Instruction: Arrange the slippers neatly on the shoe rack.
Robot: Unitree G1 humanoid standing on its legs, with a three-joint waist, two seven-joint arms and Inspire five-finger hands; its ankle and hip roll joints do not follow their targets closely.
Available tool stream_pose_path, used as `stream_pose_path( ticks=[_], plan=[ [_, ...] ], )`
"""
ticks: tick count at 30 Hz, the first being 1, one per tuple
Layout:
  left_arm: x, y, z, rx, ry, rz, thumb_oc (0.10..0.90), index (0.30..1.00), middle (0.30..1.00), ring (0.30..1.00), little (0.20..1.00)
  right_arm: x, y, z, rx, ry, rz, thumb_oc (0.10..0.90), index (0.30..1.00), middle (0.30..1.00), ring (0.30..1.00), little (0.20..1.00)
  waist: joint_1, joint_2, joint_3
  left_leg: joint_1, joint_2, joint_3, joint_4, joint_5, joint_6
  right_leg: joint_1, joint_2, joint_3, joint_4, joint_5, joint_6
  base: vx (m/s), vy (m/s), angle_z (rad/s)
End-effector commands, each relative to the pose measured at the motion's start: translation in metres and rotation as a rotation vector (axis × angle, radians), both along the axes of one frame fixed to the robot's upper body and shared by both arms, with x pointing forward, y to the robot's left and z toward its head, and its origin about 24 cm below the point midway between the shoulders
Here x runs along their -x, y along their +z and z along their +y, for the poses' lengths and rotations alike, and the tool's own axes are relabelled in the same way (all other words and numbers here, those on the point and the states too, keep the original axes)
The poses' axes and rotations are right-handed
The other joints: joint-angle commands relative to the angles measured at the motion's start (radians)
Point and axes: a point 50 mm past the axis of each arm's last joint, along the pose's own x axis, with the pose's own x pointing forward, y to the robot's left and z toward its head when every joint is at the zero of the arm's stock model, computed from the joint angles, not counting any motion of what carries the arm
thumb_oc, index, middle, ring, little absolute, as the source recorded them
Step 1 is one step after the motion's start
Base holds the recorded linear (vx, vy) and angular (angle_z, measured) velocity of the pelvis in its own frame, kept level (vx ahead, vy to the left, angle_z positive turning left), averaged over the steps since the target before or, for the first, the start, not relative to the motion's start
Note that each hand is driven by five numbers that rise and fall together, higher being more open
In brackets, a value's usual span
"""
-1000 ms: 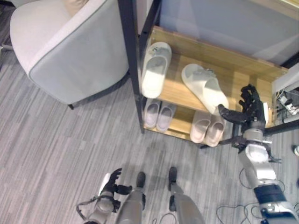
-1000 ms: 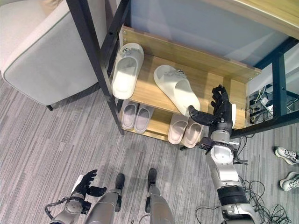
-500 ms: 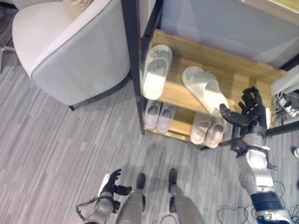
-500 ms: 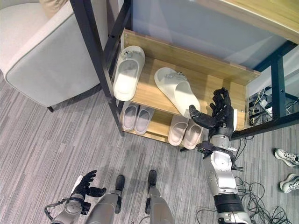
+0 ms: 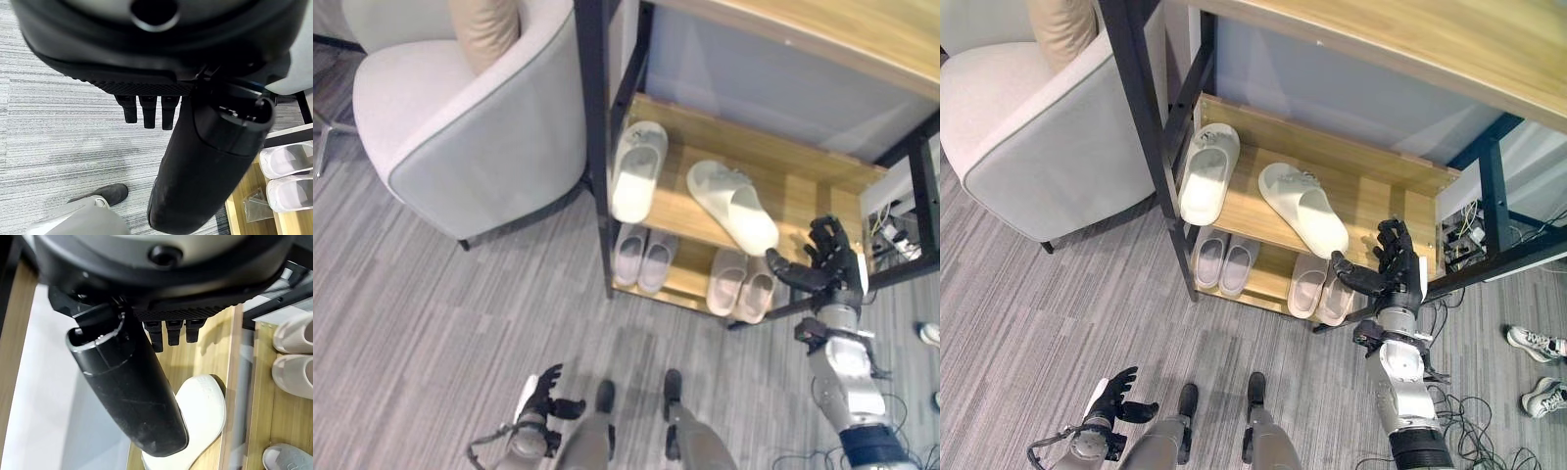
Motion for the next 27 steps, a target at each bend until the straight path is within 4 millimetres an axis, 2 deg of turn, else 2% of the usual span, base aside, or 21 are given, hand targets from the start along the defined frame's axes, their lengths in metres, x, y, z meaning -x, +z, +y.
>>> stream_pose_path(
  ticks=[1, 9, 14, 23, 27],
  plan=[
    [0.0, 0.002, -0.001, -0.007, -0.03, -0.029, 0.8, 0.9, 0.9, 0.9, 0.9, -0.004, 0.045, -0.021, 0.112, -0.056, -0.195, 0.8, 0.9, 0.9, 0.9, 0.9, 0.009, 0.065, -0.081, 0.144, 0.041, 0.027, -0.193, -0.038, -0.018, 0.08, -0.036, -0.032, 0.076, -0.151, 0.084, 0.0, 0.0, 0.0],
    [0.012, -0.002, -0.002, -0.003, -0.042, -0.003, 0.8, 0.9, 0.9, 0.9, 0.9, -0.005, 0.033, -0.019, 0.119, -0.04, -0.135, 0.8, 0.9, 0.9, 0.9, 0.9, 0.014, 0.078, -0.092, 0.165, 0.037, 0.029, -0.201, -0.039, -0.018, 0.092, -0.039, -0.036, 0.075, -0.155, 0.081, 0.0, 0.0, 0.0],
    [0.014, -0.004, -0.003, -0.006, -0.051, 0.01, 0.8, 0.9, 0.9, 0.9, 0.9, -0.013, 0.033, -0.018, 0.12, -0.051, -0.128, 0.8, 0.9, 0.9, 0.9, 0.9, 0.022, 0.081, -0.088, 0.156, 0.034, 0.025, -0.202, -0.035, -0.018, 0.088, -0.04, -0.035, 0.07, -0.153, 0.081, 0.0, -0.003, 0.01],
    [0.014, -0.003, 0.0, -0.015, -0.049, 0.005, 0.8, 0.9, 0.9, 0.9, 0.9, -0.018, 0.029, -0.013, 0.124, -0.025, -0.11, 0.8, 0.9, 0.9, 0.9, 0.9, 0.027, 0.085, -0.088, 0.155, 0.036, 0.02, -0.21, -0.028, -0.02, 0.088, -0.037, -0.037, 0.067, -0.154, 0.079, 0.01, -0.003, 0.01],
    [0.013, -0.003, -0.002, -0.015, -0.052, 0.0, 0.8, 0.9, 0.9, 0.9, 0.9, -0.02, 0.019, -0.004, 0.125, 0.018, -0.065, 0.8, 0.9, 0.9, 0.9, 0.9, 0.031, 0.084, -0.087, 0.155, 0.038, 0.018, -0.209, -0.028, -0.022, 0.091, -0.035, -0.041, 0.066, -0.155, 0.077, 0.01, -0.012, 0.04]
  ],
)
